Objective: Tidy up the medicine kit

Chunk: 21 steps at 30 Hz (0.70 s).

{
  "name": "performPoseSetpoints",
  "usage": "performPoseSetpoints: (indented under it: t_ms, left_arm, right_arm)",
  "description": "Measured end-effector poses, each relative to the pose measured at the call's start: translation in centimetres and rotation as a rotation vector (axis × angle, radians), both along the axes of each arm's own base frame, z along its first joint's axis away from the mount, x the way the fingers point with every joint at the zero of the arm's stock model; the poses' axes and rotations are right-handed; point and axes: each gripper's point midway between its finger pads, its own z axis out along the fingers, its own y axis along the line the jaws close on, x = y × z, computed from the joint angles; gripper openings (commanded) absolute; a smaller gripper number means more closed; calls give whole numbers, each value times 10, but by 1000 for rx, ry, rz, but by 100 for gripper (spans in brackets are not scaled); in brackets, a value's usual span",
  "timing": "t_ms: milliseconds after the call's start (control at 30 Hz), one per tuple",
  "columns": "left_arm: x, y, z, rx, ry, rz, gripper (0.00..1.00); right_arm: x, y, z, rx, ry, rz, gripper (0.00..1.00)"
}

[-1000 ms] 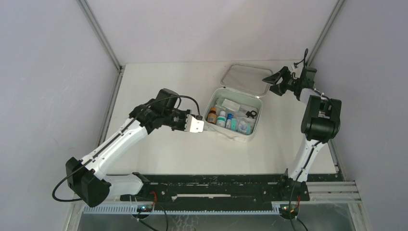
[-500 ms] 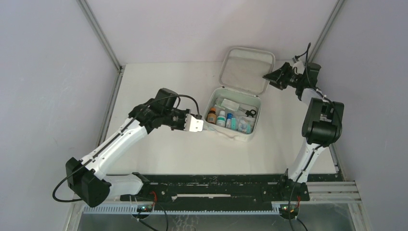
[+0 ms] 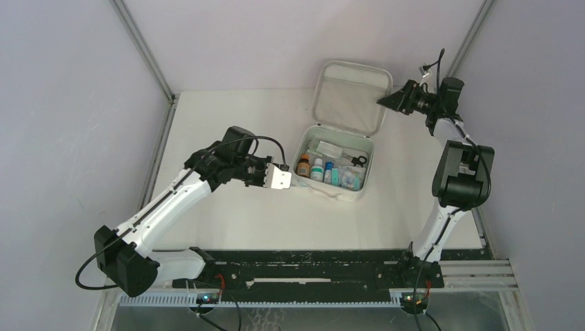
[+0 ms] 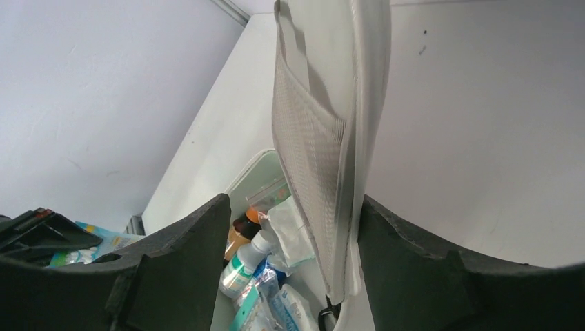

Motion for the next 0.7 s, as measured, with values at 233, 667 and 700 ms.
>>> performPoseSetpoints:
  t_ms: [233, 667, 700]
  left_arm:
    - [-1, 1, -1, 8, 1, -3, 14]
    - [1, 3, 1, 15, -6, 6, 13]
    - [1, 4, 1, 17, -6, 7, 14]
  right_arm:
    - [4, 7, 17, -46, -73, 43, 62]
    - [8, 19, 47, -98, -156, 87, 54]
    - [8, 19, 47, -99, -157, 88, 52]
